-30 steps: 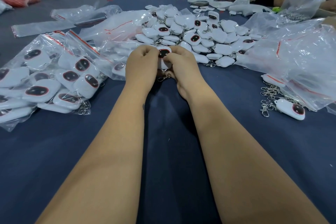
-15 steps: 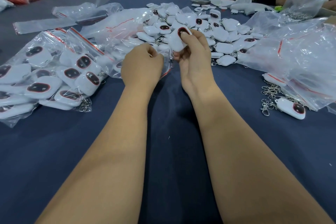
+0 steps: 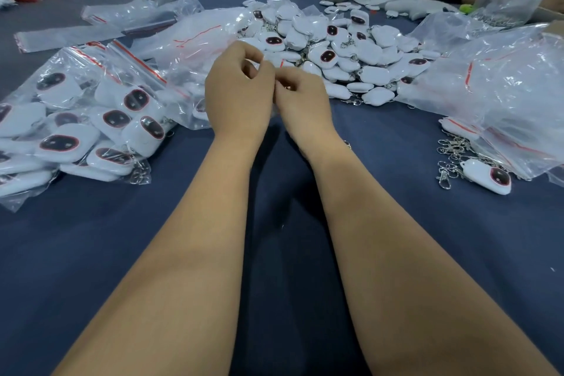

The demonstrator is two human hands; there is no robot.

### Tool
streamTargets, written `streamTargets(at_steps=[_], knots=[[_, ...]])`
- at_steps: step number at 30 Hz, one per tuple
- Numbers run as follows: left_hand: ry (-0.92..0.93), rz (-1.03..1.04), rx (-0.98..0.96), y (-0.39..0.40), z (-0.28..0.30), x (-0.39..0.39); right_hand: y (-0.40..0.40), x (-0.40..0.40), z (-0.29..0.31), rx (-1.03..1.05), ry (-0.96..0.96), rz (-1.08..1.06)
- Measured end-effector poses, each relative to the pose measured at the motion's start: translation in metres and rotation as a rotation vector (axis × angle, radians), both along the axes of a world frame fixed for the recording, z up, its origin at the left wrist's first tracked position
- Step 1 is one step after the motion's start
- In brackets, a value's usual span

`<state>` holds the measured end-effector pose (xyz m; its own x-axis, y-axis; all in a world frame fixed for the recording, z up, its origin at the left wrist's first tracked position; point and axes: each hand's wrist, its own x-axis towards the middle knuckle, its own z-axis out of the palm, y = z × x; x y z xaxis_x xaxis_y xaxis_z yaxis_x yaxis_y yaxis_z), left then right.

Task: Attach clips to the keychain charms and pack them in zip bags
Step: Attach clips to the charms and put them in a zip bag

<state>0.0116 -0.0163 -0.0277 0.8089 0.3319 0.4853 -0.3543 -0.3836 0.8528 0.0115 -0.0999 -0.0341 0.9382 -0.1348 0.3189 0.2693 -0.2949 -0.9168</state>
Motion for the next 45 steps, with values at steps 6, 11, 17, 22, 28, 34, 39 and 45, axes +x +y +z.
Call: streamTargets(at_steps=[6, 11, 17, 22, 28, 34, 39, 45], knots=[[-0.124, 0.148, -0.326, 0.005, 0.005, 0.002, 0.006, -0.002, 0.001, -0.114, -0.116, -0.035], [-0.250, 0.041, -0.093, -0.007, 0.003, -0.003, -0.020, 0.000, 0.009, -0.017, 0.000, -0.289], [0.339, -0.113, 0.445, -0.012, -0.017, 0.012, -0.078, 0.030, 0.024, -0.379, 0.189, -0.550], [0.305, 0.058, 0.306, -0.008, -0.015, 0.015, -0.105, 0.063, 0.033, -0.360, 0.192, -0.564], [0.109, 0.101, 0.023, -0.008, -0.009, 0.014, -0.078, 0.079, 0.020, -0.594, 0.426, -0.302], [-0.011, -0.008, 0.076, -0.012, -0.005, 0.009, -0.066, 0.059, 0.005, -0.831, 0.285, -0.244], [0.136, -0.103, 0.210, -0.022, -0.007, 0.000, -0.070, 0.035, -0.002, -0.839, 0.210, -0.250], [0.332, -0.100, 0.463, -0.025, -0.010, -0.003, -0.074, 0.017, 0.009, -0.645, 0.134, -0.352]])
